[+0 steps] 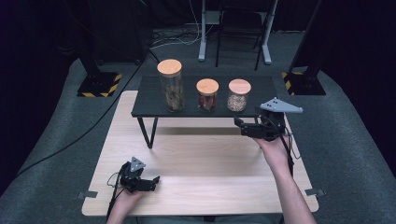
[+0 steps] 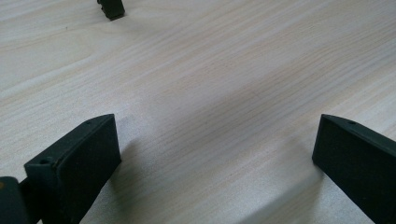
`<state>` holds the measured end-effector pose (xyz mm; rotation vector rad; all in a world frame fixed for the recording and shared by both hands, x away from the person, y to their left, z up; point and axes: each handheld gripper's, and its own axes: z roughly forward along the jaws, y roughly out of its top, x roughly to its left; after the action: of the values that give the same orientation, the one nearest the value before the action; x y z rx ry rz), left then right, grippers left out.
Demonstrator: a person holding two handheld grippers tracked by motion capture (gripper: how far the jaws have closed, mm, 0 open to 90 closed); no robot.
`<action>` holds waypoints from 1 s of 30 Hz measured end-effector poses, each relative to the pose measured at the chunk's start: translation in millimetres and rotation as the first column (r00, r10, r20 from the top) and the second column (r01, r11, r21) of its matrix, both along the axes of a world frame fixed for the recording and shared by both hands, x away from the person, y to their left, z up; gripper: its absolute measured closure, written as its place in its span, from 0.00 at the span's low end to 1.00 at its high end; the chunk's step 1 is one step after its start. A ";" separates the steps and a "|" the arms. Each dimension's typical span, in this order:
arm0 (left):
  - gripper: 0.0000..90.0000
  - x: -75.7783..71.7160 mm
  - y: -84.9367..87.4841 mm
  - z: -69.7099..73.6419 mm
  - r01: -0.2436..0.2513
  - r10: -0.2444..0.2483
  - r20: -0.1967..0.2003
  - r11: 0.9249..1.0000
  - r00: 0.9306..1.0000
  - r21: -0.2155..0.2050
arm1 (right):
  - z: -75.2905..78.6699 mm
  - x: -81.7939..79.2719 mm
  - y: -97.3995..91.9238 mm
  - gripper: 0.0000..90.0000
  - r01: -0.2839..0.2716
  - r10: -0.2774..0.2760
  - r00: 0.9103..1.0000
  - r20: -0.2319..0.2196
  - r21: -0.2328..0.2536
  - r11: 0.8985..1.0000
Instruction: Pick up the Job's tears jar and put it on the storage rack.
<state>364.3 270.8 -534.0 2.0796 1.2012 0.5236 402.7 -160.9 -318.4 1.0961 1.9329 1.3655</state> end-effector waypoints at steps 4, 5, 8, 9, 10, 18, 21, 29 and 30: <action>0.00 0.0 0.0 0.0 -0.001 0.001 0.000 1.000 1.000 0.000 | -8.2 -9.0 -1.0 0.13 -0.012 0.012 1.000 0.003 0.009 1.000; 0.00 0.0 0.0 0.0 -0.002 0.002 0.000 1.000 1.000 0.000 | -10.1 -11.1 -0.9 0.13 -0.012 0.012 1.000 0.004 0.008 1.000; 0.00 0.1 -0.1 -0.1 -0.005 0.005 0.001 1.000 1.000 0.000 | -15.9 -16.6 -1.5 0.13 -0.017 0.017 1.000 0.002 0.015 1.000; 0.00 0.1 -0.1 -0.1 -0.005 0.005 0.001 1.000 1.000 0.000 | -17.9 -18.1 -1.6 0.12 -0.020 0.020 1.000 0.000 0.016 1.000; 0.00 0.0 -0.1 -0.1 -0.005 0.005 0.001 1.000 1.000 -0.001 | -20.1 -19.7 -1.7 0.12 -0.018 0.018 1.000 0.000 0.016 1.000; 0.00 0.0 -0.1 -0.1 -0.006 0.006 0.001 1.000 1.000 -0.001 | -38.4 -28.8 -3.2 0.12 -0.008 0.008 1.000 0.003 0.007 1.000; 0.00 0.1 -0.1 -0.1 -0.006 0.006 0.001 1.000 1.000 -0.001 | -49.4 -31.6 -4.2 0.12 -0.009 0.009 1.000 -0.003 0.009 1.000; 0.00 0.1 -0.1 -0.1 -0.006 0.006 0.001 1.000 1.000 -0.001 | -68.5 -37.5 -7.7 0.11 0.004 -0.004 1.000 0.000 -0.011 1.000; 0.00 0.1 -0.2 -0.2 -0.006 0.006 0.001 1.000 1.000 -0.002 | -70.4 -38.4 -8.4 0.11 0.005 -0.005 1.000 0.006 -0.011 1.000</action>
<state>364.3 270.7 -534.1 2.0747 1.2075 0.5263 364.3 -169.3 -388.8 1.0900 1.9304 1.3530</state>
